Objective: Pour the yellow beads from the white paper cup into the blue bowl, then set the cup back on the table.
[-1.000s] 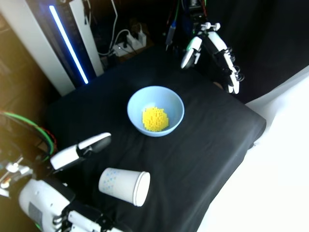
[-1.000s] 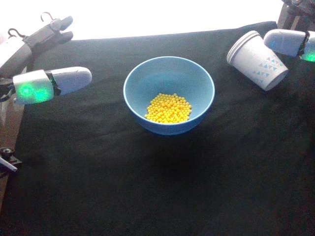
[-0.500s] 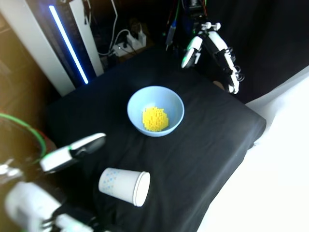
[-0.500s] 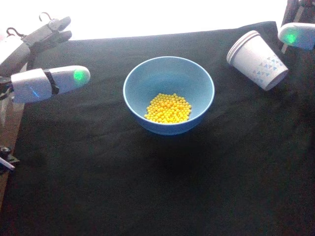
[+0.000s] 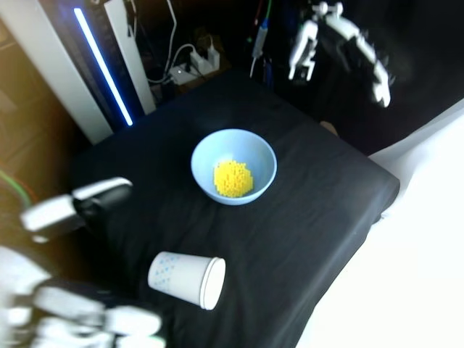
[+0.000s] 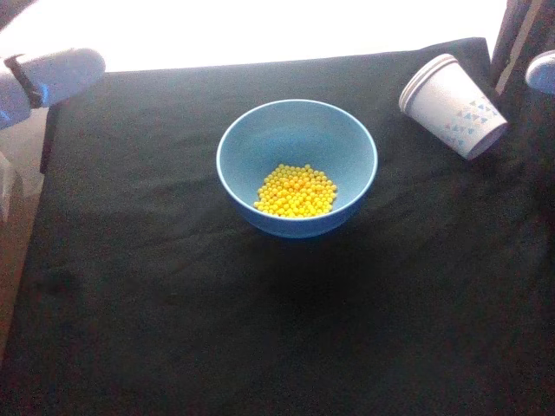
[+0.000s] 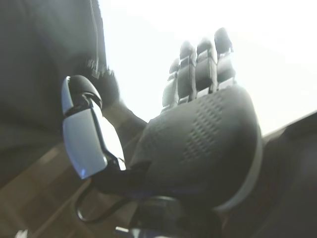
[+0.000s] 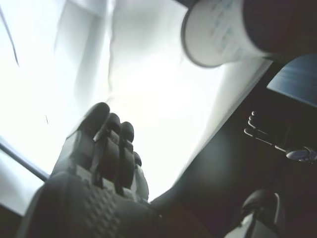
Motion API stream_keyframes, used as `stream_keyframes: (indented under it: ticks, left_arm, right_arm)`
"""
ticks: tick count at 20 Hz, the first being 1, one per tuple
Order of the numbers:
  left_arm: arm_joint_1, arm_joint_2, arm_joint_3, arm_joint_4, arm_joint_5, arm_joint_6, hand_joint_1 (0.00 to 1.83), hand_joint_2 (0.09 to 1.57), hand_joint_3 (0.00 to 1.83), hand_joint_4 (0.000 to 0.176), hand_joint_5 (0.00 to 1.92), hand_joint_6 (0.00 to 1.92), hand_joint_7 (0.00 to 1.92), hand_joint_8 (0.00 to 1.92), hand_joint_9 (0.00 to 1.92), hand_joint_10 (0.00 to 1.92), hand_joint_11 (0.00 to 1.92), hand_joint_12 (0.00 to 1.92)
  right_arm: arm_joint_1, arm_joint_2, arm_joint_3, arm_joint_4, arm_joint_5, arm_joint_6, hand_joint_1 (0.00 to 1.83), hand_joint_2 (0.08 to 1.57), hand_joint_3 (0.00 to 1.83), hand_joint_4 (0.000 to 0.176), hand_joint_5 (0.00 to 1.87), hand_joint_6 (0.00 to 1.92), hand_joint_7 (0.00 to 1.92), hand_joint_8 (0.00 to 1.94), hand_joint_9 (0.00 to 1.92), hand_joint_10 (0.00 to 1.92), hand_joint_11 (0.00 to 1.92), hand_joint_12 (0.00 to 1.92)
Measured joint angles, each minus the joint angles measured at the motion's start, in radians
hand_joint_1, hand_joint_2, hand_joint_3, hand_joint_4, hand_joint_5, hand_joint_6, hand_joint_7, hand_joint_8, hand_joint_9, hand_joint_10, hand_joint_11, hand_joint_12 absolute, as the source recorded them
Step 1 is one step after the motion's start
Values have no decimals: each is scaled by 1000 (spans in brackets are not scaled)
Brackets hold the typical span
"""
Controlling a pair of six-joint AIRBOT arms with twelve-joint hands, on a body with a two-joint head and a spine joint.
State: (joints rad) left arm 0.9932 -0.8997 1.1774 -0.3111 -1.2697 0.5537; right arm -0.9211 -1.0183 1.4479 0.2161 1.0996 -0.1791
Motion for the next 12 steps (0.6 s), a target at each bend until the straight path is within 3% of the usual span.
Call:
stream_keyframes:
  ticks: [1, 2, 4, 6, 7, 9, 11, 12]
  left_arm:
    - [11, 14, -15, 5, -31, 9, 339, 980, 8, 0, 64, 0, 290, 1, 208, 3, 0, 397]
    - [19, 33, -34, 6, -61, 26, 290, 1004, 9, 9, 43, 1, 259, 2, 171, 4, 0, 263]
    - [53, 66, -66, -8, -127, 43, 329, 988, 0, 48, 84, 4, 239, 0, 145, 1, 0, 234]
    - [80, 88, -96, -29, -198, 56, 381, 1042, 5, 41, 97, 2, 197, 4, 137, 1, 0, 363]
    - [87, 97, -107, -29, -220, 61, 411, 1058, 7, 47, 115, 6, 200, 6, 143, 3, 0, 383]
    - [110, 109, -134, -14, -279, 78, 369, 1097, 5, 98, 94, 1, 170, 3, 96, 2, 0, 145]
    - [121, 116, -159, -14, -317, 102, 376, 1061, 0, 110, 94, 1, 139, 0, 68, 2, 0, 78]
    - [120, 121, -169, -14, -329, 108, 382, 1074, 0, 89, 108, 5, 141, 1, 54, 1, 0, 15]
  right_arm:
    - [0, 8, -12, -2, 18, 0, 611, 496, 1, 176, 18, 0, 304, 0, 289, 0, 0, 715]
    - [0, 21, -28, -4, 37, -2, 629, 476, 0, 176, 17, 0, 289, 0, 275, 2, 0, 619]
    - [0, 48, -66, -3, 85, -42, 660, 497, 5, 176, 15, 1, 258, 0, 244, 2, 0, 530]
    - [0, 70, -113, 0, 131, -92, 690, 520, 4, 176, 29, 2, 249, 0, 256, 4, 0, 603]
    - [-1, 76, -130, 0, 151, -103, 692, 529, 4, 176, 45, 3, 267, 3, 267, 5, 0, 659]
    - [-69, 85, -166, 13, 246, -109, 714, 545, 1, 176, 47, 1, 237, 2, 214, 4, 0, 535]
    - [-188, 103, -222, 87, 346, -110, 755, 545, 1, 176, 29, 0, 256, 2, 251, 8, 0, 549]
    - [-253, 117, -253, 145, 407, -111, 750, 525, 0, 176, 45, 2, 281, 3, 277, 8, 0, 602]
